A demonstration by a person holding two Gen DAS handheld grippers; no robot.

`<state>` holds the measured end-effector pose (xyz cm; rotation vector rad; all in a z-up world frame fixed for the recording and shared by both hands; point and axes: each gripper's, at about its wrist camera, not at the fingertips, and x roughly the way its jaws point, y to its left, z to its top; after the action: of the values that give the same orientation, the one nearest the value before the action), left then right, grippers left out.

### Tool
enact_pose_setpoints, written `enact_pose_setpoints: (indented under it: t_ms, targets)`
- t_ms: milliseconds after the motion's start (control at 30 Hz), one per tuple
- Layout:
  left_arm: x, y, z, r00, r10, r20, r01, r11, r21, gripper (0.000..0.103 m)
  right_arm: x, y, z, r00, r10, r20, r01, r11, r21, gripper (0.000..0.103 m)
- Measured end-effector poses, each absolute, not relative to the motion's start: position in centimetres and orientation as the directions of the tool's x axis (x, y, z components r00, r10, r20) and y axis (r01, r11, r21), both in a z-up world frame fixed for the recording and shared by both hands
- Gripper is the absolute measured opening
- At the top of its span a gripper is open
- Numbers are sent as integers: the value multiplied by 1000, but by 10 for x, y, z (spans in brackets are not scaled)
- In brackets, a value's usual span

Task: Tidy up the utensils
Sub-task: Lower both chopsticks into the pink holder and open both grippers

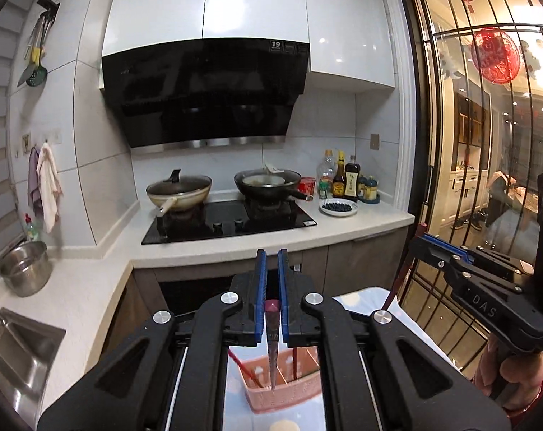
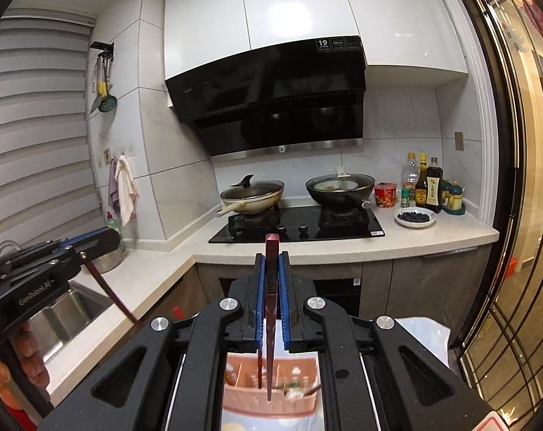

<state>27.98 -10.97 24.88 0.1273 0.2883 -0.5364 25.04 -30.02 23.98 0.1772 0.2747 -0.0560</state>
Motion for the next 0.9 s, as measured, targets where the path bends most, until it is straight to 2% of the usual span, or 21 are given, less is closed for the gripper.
enact_pose_setpoints:
  t_ms: [267, 633, 900]
  targets:
    - [332, -120, 242, 817, -466, -340, 506, 862, 34, 6, 295, -313, 236, 951, -55, -304, 107, 981, 159, 7]
    - [360, -124, 228, 804, -464, -372, 503, 864, 10, 6, 327, -315, 186, 914, -42, -403, 109, 983, 146, 7]
    - [357, -121, 240, 814, -469, -341, 506, 862, 23, 6, 333, -317, 179, 912, -42, -408, 115, 981, 155, 7]
